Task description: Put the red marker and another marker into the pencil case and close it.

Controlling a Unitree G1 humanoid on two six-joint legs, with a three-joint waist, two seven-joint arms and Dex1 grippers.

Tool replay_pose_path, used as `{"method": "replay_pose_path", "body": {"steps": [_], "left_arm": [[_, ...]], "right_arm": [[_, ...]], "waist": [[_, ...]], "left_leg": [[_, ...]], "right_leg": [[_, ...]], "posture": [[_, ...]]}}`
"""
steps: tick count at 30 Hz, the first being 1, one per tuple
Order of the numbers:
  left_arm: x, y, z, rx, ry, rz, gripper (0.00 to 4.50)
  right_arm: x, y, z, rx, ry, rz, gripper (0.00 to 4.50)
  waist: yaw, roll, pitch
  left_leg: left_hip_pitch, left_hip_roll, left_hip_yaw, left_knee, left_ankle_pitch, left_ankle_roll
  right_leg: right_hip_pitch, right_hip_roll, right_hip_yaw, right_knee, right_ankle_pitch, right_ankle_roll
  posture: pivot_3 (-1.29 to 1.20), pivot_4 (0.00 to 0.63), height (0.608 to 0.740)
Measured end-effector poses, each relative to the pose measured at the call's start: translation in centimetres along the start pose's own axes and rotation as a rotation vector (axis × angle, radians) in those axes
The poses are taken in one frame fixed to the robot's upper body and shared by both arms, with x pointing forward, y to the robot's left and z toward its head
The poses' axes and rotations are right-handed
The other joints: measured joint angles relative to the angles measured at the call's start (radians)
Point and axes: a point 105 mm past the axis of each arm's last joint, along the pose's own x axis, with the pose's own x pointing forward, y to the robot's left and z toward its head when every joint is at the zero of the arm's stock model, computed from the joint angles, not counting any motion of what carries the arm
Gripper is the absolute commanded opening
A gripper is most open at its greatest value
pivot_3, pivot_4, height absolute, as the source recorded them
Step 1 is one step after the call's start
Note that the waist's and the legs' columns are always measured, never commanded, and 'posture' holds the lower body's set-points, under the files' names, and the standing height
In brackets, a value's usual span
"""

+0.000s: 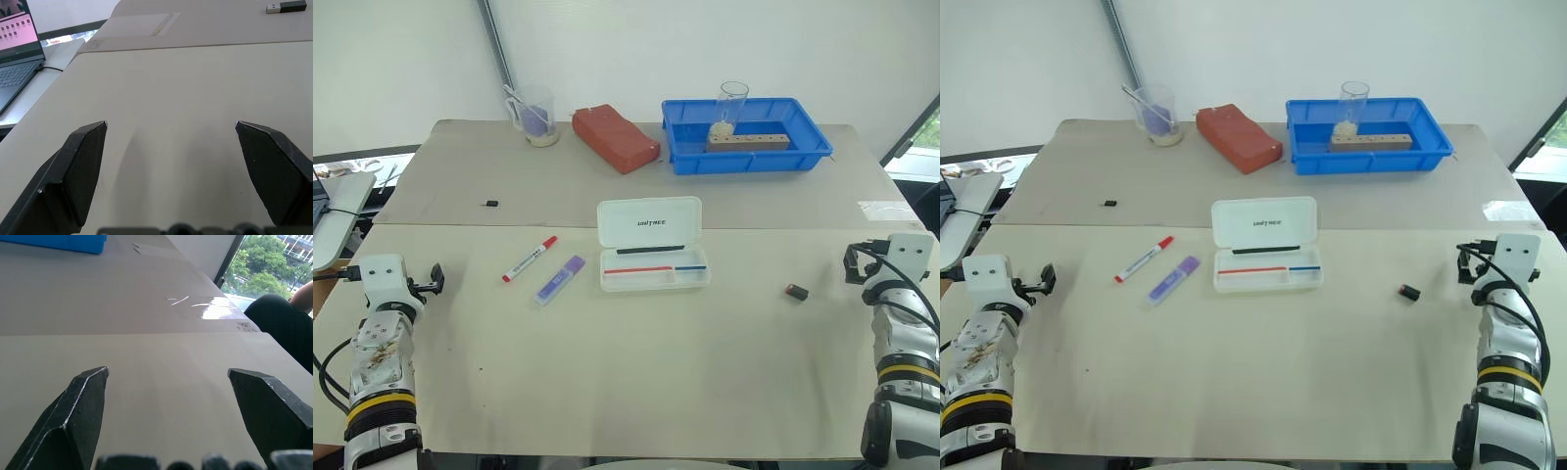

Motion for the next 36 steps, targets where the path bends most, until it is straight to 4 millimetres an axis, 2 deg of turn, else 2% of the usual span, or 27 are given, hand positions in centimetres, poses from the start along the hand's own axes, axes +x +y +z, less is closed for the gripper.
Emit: {"method": "replay_pose_path", "body": {"steps": [5, 8, 10, 13, 16, 18, 19, 21, 22, 25, 28, 30, 36], "left_arm": [[-0.1, 0.4, 0.3, 0.018, -0.006, -0.004, 4.45], [-0.1, 0.3, 1.4, 0.032, -0.039, -0.034, 4.45], [-0.3, -0.2, 2.6, 0.065, -0.068, -0.112, 4.45], [-0.7, -1.5, 6.1, 0.161, -0.148, -0.268, 4.45], [-1.5, -4.6, 10.4, 0.261, -0.228, -0.489, 4.45], [-2.3, -7.8, 12.6, 0.334, -0.262, -0.66, 4.45], [-2.9, -10.0, 13.5, 0.375, -0.278, -0.762, 4.45], [-3.8, -12.8, 14.1, 0.423, -0.287, -0.889, 4.45], [-4.5, -14.8, 14.3, 0.461, -0.285, -0.986, 4.45], [-6.1, -18.7, 14.2, 0.513, -0.286, -1.172, 4.45], [-8.4, -23.4, 14.1, 0.55, -0.323, -1.38, 4.45], [-9.4, -25.0, 13.6, 0.57, -0.331, -1.454, 4.45], [-9.9, -25.9, 12.5, 0.607, -0.325, -1.513, 4.45]], "right_arm": [[0.0, 0.1, 0.5, 0.005, -0.013, 0.002, 4.32], [0.1, 0.2, 1.1, 0.001, -0.03, 0.011, 4.32], [0.2, 0.6, 1.7, -0.004, -0.041, 0.032, 4.32], [0.2, 2.2, 3.4, -0.045, -0.089, 0.124, 4.32], [-0.2, 4.4, 5.8, -0.111, -0.143, 0.278, 4.32], [-1.0, 6.5, 7.6, -0.154, -0.181, 0.419, 4.32], [-1.8, 7.7, 8.5, -0.171, -0.2, 0.503, 4.32], [-2.9, 9.2, 9.2, -0.173, -0.213, 0.606, 4.32], [-4.0, 10.3, 9.4, -0.174, -0.211, 0.685, 4.32], [-6.6, 12.6, 9.6, -0.174, -0.202, 0.856, 4.32], [-10.7, 15.4, 10.2, -0.172, -0.206, 1.061, 4.32], [-12.5, 16.6, 10.9, -0.18, -0.226, 1.138, 4.32], [-14.5, 17.4, 10.9, -0.194, -0.2, 1.166, 4.32]], "waist": [[-0.001, 0.0, 0.0], [0.0, 0.0, 0.0], [0.0, 0.0, 0.0], [-0.001, -0.001, 0.001], [0.003, 0.0, 0.001], [0.005, 0.001, 0.0], [0.007, 0.001, 0.0], [0.008, 0.001, 0.0], [0.009, 0.001, 0.0], [0.01, 0.002, 0.0], [0.019, 0.002, 0.0], [0.016, 0.002, 0.0], [0.024, 0.002, 0.0]], "left_leg": [[0.0, 0.0, 0.0, 0.0, 0.0, 0.0], [0.0, 0.0, 0.0, 0.0, 0.0, 0.0], [0.0, 0.0, 0.0, 0.0, 0.0, 0.0], [-0.001, 0.0, 0.0, -0.001, 0.0, -0.001], [-0.001, -0.001, 0.0, -0.001, -0.001, -0.001], [-0.002, -0.003, 0.0, -0.001, -0.001, -0.001], [-0.002, -0.004, -0.001, -0.001, 0.0, -0.001], [-0.004, -0.005, -0.001, 0.0, 0.0, 0.0], [-0.005, -0.005, -0.002, 0.0, 0.0, 0.001], [-0.008, -0.006, -0.003, 0.002, 0.001, 0.002], [-0.01, -0.006, -0.005, 0.005, 0.0, 0.003], [-0.011, -0.006, -0.006, 0.006, 0.0, 0.004], [-0.012, -0.007, -0.009, 0.008, -0.001, 0.005]], "right_leg": [[0.0, 0.0, 0.0, 0.0, 0.0, 0.0], [0.0, 0.0, 0.0, 0.0, 0.0, 0.0], [0.0, 0.0, 0.0, 0.0, 0.0, 0.0], [-0.001, 0.0, -0.001, 0.0, 0.0, 0.0], [-0.001, -0.002, -0.002, 0.0, 0.0, 0.0], [-0.001, -0.004, -0.003, 0.0, 0.0, 0.001], [0.0, -0.004, -0.004, 0.0, -0.001, 0.002], [0.0, -0.005, -0.004, 0.0, -0.001, 0.003], [-0.001, -0.005, -0.004, 0.0, -0.002, 0.003], [-0.003, -0.005, -0.004, 0.0, -0.002, 0.004], [-0.003, -0.005, -0.006, 0.001, -0.002, 0.004], [-0.003, -0.004, -0.005, 0.001, -0.002, 0.004], [-0.003, -0.004, -0.006, 0.0, -0.002, 0.004]], "posture": [[0.0, 0.15, 0.74], [0.0, 0.15, 0.74], [0.0, 0.15, 0.74], [0.0, 0.15, 0.74], [0.0, 0.15, 0.74], [0.0, 0.15, 0.74], [0.0, 0.15, 0.74], [0.0, 0.15, 0.74], [0.0, 0.15, 0.74], [0.0, 0.15, 0.74], [0.0, 0.15, 0.74], [0.0, 0.15, 0.74], [0.0, 0.15, 0.74]]}}
